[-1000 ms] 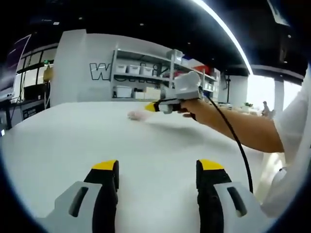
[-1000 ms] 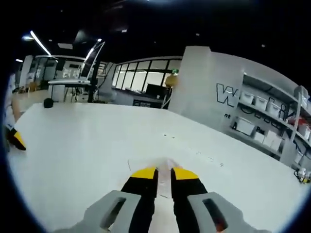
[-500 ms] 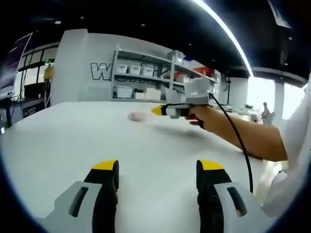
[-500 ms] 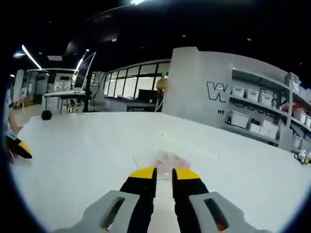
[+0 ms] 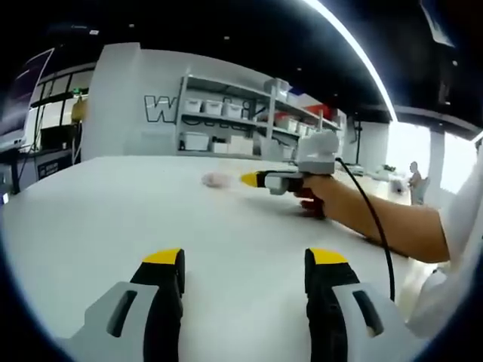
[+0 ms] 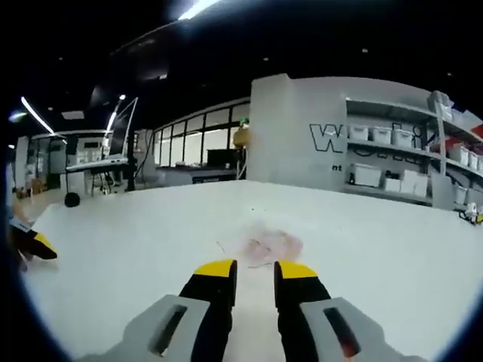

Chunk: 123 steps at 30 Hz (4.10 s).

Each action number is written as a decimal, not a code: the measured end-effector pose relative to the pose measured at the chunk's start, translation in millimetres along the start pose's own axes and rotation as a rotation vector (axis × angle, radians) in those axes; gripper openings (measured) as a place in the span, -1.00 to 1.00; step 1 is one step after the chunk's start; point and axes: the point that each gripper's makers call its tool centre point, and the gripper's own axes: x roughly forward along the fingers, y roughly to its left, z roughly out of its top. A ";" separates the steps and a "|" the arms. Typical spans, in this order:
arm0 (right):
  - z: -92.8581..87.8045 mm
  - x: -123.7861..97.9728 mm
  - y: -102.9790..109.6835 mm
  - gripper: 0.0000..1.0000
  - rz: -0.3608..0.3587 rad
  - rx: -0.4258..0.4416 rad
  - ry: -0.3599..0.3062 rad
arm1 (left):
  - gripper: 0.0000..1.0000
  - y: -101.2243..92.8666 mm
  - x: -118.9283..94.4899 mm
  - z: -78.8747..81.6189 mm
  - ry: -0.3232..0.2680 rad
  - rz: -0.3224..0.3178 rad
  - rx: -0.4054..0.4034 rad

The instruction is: Open the resealable bag by pulling the two sides of the seal apart until the entire bag opening is separated and visibly accessible.

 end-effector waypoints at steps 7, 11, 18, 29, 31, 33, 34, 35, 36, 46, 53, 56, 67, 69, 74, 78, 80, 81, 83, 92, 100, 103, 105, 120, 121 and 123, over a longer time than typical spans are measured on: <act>4.3 11.4 -6.6 -0.37 -0.016 0.010 -0.022 | 0.28 0.8 0.2 -0.8 0.004 0.006 -0.002; 5.6 20.0 -14.8 -0.14 -0.037 -0.003 -0.032 | 0.27 0.8 0.2 -1.8 0.009 0.006 -0.001; 6.1 33.9 -21.4 0.31 -0.056 -0.004 -0.033 | 0.26 0.2 0.1 -2.9 0.013 0.004 -0.001; 5.2 33.7 -11.4 0.99 -0.053 0.012 -0.037 | 0.49 7.2 0.4 1.8 -0.014 0.045 -0.002; 4.8 33.2 -8.8 0.99 -0.045 0.010 -0.036 | 0.54 8.5 1.6 4.3 -0.022 0.057 0.006; 4.3 31.4 -6.9 0.99 -0.046 0.008 -0.034 | 0.54 8.0 2.4 4.6 -0.021 0.056 0.007; 3.9 30.1 -6.0 0.99 -0.048 0.007 -0.032 | 0.54 8.0 2.9 4.4 -0.019 0.054 0.006; 3.7 30.1 -6.2 0.99 -0.049 0.006 -0.031 | 0.54 8.3 3.0 4.3 -0.017 0.054 0.006; 3.3 30.1 -5.6 0.99 -0.046 0.006 -0.028 | 0.53 8.7 3.3 4.3 -0.017 0.055 0.006; 2.3 26.7 -1.8 0.91 -0.039 0.001 -0.021 | 0.49 8.6 3.1 3.0 -0.011 0.049 0.003; 2.2 23.5 -0.1 0.88 -0.038 -0.003 -0.017 | 0.47 8.7 2.9 2.8 -0.013 0.049 0.002; 2.5 20.4 1.2 0.85 -0.037 -0.001 -0.016 | 0.47 8.7 2.9 2.3 -0.011 0.049 0.002; 5.3 21.8 -7.4 0.73 -0.037 0.005 -0.024 | 0.46 8.7 2.6 0.5 -0.008 0.048 0.000; 6.0 21.6 -8.1 0.73 -0.038 0.006 -0.028 | 0.46 8.9 2.7 0.3 -0.007 0.048 0.000; 7.3 21.9 -11.1 0.72 -0.041 0.010 -0.033 | 0.45 8.9 2.5 0.4 -0.009 0.050 -0.003; 8.5 22.0 -14.0 0.71 -0.045 0.005 -0.035 | 0.45 8.5 2.3 0.9 -0.010 0.049 -0.007; 10.0 21.9 -14.2 0.71 -0.046 0.007 -0.039 | 0.44 8.4 2.1 1.0 -0.011 0.049 -0.008; 10.1 21.5 -13.8 0.70 -0.045 0.006 -0.039 | 0.44 8.5 2.0 0.9 -0.011 0.050 -0.008; 10.2 20.6 -13.4 0.69 -0.043 0.008 -0.038 | 0.44 8.4 2.2 1.0 -0.010 0.049 -0.009; 13.9 16.9 -17.6 0.63 -0.051 0.013 -0.046 | 0.43 8.4 2.4 1.3 -0.011 0.049 -0.008; 11.8 13.7 -15.4 0.59 -0.051 0.018 -0.045 | 0.43 8.2 1.9 1.5 -0.013 0.052 -0.008; 11.3 12.3 -14.9 0.58 -0.051 0.020 -0.044 | 0.43 8.0 1.7 1.5 -0.014 0.052 -0.009; 11.2 11.4 -14.4 0.57 -0.051 0.022 -0.044 | 0.43 7.8 1.6 1.6 -0.014 0.052 -0.009; 7.6 10.2 -13.1 0.51 -0.049 0.022 -0.039 | 0.43 8.6 1.4 1.5 -0.017 0.055 -0.008; 7.4 9.8 -12.9 0.51 -0.049 0.022 -0.040 | 0.43 8.7 1.4 1.4 -0.017 0.055 -0.006; 7.9 9.8 -13.2 0.50 -0.050 0.021 -0.042 | 0.42 8.7 1.4 1.3 -0.016 0.055 -0.006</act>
